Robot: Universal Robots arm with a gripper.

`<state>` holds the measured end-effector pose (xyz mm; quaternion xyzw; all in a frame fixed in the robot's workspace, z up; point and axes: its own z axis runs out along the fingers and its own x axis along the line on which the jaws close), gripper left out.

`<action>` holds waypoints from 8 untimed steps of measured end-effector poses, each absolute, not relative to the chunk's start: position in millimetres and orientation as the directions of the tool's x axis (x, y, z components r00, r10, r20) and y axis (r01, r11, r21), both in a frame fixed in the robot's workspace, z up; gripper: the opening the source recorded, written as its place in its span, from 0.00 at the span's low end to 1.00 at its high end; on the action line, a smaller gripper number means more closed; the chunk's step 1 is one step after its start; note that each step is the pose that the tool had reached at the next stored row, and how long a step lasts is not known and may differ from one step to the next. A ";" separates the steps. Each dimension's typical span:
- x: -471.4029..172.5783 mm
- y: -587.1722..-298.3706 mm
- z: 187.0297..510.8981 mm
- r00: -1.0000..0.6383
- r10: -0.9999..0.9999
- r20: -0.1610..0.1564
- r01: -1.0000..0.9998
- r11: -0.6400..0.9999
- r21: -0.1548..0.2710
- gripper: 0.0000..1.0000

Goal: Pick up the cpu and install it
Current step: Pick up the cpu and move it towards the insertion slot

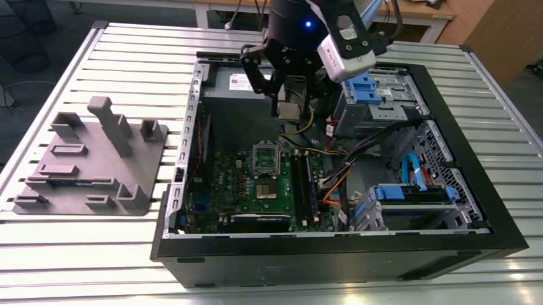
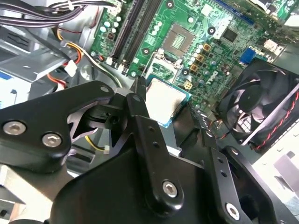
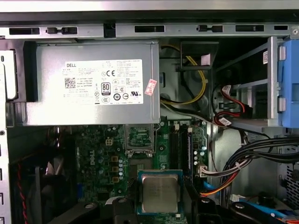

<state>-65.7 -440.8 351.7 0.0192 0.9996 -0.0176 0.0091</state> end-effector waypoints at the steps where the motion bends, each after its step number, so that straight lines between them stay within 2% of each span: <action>1: -67.2 -441.4 350.7 -0.999 0.038 -0.019 0.039 0.999 -0.035 0.47; 8: -71.0 -451.0 340.7 -0.999 0.038 -0.019 0.039 0.999 -0.035 0.47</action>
